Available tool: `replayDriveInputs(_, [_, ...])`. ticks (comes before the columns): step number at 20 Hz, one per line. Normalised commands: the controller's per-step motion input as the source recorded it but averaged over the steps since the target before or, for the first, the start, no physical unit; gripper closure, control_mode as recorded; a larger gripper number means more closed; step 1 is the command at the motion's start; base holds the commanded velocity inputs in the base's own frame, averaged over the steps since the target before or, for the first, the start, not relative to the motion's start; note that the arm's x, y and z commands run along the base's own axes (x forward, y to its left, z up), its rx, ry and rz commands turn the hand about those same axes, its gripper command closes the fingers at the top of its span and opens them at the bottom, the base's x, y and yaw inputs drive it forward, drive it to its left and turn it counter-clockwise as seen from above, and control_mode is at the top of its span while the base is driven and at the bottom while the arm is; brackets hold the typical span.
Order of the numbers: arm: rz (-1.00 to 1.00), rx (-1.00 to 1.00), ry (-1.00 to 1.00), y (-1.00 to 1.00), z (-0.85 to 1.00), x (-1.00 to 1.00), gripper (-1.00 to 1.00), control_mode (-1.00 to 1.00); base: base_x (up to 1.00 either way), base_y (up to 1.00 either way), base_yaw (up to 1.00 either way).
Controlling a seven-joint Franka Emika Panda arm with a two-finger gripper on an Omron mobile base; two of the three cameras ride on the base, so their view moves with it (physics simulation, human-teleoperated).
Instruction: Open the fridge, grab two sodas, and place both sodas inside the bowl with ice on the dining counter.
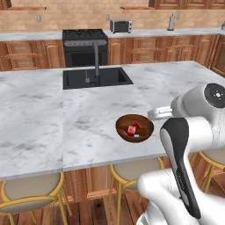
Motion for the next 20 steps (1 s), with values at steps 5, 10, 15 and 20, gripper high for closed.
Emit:
replayDriveInputs(5, [-0.04,0.08,0.07,0.00,0.24,-0.07,-1.00,-1.00,0.00,0.00,0.00])
replayDriveInputs(10, [-0.02,0.04,0.16,0.00,0.18,-0.02,-1.00,-1.00,0.00,0.00,0.00])
replayDriveInputs(15, [-0.01,0.02,0.23,0.00,0.03,-0.06,-1.00,-1.00,0.00,0.00,0.00])
replayDriveInputs(20, [-0.04,0.02,0.08,0.00,-0.09,-0.25,-1.00,-1.00,0.00,0.00,0.00])
